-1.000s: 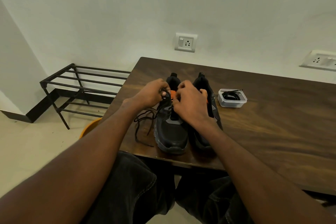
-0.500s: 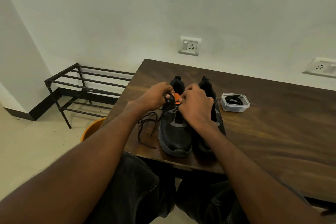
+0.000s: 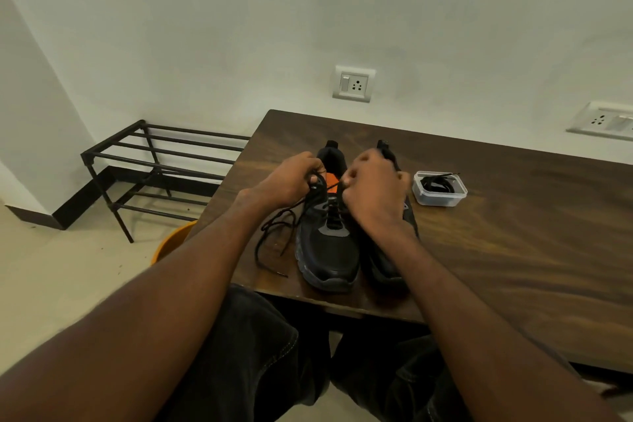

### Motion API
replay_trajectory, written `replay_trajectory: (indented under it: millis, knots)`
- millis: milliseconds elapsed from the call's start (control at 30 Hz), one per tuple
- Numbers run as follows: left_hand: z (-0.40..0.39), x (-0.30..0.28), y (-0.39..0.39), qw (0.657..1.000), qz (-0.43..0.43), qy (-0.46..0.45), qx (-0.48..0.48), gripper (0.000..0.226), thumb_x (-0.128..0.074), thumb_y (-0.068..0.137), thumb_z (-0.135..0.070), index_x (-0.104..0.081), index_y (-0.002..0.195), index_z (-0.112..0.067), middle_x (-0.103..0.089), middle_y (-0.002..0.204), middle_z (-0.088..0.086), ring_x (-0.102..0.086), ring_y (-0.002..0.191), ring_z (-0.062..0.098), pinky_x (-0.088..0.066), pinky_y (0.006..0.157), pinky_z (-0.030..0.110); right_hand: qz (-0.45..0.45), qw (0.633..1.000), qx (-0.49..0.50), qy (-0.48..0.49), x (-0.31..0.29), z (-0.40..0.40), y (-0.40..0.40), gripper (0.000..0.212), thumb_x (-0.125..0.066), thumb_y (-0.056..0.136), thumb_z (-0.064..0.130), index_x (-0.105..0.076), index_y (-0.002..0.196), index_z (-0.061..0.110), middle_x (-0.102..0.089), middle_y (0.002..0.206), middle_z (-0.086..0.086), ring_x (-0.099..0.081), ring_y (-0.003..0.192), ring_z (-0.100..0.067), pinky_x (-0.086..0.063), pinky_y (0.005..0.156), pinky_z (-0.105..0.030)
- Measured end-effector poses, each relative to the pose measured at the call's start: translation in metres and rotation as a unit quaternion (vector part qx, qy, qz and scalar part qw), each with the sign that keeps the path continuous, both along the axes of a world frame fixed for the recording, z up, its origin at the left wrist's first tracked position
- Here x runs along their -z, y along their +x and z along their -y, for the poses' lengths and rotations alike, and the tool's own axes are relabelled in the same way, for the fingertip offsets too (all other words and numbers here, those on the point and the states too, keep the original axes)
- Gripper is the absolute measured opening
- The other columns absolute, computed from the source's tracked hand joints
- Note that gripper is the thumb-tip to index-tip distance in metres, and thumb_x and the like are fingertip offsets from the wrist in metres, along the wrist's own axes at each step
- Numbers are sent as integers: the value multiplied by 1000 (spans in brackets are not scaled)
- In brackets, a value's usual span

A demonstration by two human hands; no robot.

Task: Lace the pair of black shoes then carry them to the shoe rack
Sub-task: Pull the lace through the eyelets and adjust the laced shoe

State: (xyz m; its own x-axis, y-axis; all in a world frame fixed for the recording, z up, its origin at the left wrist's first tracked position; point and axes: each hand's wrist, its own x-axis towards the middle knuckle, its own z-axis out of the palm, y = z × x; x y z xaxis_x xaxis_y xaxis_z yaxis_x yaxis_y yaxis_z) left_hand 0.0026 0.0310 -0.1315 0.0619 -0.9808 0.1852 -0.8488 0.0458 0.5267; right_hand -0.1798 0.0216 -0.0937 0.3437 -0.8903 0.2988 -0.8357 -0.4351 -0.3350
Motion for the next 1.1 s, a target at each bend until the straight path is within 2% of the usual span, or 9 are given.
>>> replay_trajectory:
  millis: [133, 300, 400, 533, 633, 767, 867, 967, 1100]
  knots:
    - [2, 2, 2, 1000, -1, 0, 8, 20, -60, 95, -3, -61, 95, -23, -55, 105, 1, -54, 95, 17, -39, 78, 25, 58, 989, 133, -24, -19, 13, -26, 21, -72, 89, 19, -76, 109, 23, -55, 127, -4, -55, 116, -26, -42, 104, -53]
    - [2, 1, 2, 1000, 8, -5, 8, 14, -62, 94, -3, -65, 98, -17, -56, 105, 3, -55, 92, 18, -39, 73, 21, -51, 996, -74, 1, -3, 6, -9, 32, -73, 92, 24, -71, 123, 30, -38, 157, 4, -35, 144, -24, -31, 116, -60]
    - [1, 1, 1, 1000, 15, -7, 11, 15, -64, 93, -3, -64, 96, -17, -57, 104, 5, -55, 91, 21, -40, 73, 24, -72, 994, -85, -8, 6, 1, 3, 13, -75, 89, 23, -76, 99, 31, -57, 134, 5, -51, 126, -22, -32, 113, -58]
    - [-1, -1, 0, 1000, -5, -2, 8, 23, -63, 94, -3, -59, 93, -26, -56, 107, 1, -54, 96, 17, -42, 82, 27, 56, 993, 89, -50, -11, 11, -15, 13, -78, 84, 19, -76, 92, 30, -63, 111, 3, -62, 102, -20, -38, 107, -54]
    - [-1, -2, 0, 1000, -2, 5, 8, 24, -64, 93, -2, -60, 96, -25, -57, 110, 3, -55, 99, 18, -45, 86, 30, 30, 988, 144, -40, -18, 19, -31, 26, -80, 85, 25, -74, 110, 26, -58, 125, -2, -58, 116, -25, -36, 110, -58]
    - [-2, -2, -1, 1000, 1, 2, 9, 25, -65, 92, -1, -60, 94, -25, -58, 107, 5, -56, 97, 21, -42, 81, 28, -87, 996, 4, -3, -4, 14, -18, 53, -72, 93, 38, -56, 142, 28, -40, 155, -2, -38, 144, -26, -21, 118, -66]
    - [-2, -2, -2, 1000, 5, 0, 6, 22, -65, 92, -2, -61, 94, -23, -58, 107, 5, -56, 96, 21, -44, 81, 29, -108, 992, -60, -16, 8, 6, -1, 22, -71, 94, 31, -71, 116, 29, -59, 132, 2, -53, 130, -23, -18, 120, -67]
    - [-4, -3, -1, 1000, 14, -4, 2, 23, -65, 92, -1, -61, 94, -23, -57, 106, 4, -55, 96, 19, -44, 83, 30, -52, 998, 11, -35, -3, 9, -9, 8, -74, 90, 21, -73, 95, 27, -67, 101, 6, -65, 103, -19, -22, 119, -59]
    - [-6, -4, 1, 1000, 3, -6, -8, 22, -64, 92, 0, -62, 95, -22, -57, 107, 3, -54, 98, 19, -43, 84, 29, 61, 993, 84, -53, -22, 33, -45, 8, -73, 90, 22, -74, 92, 29, -68, 108, 5, -63, 108, -22, -35, 109, -53]
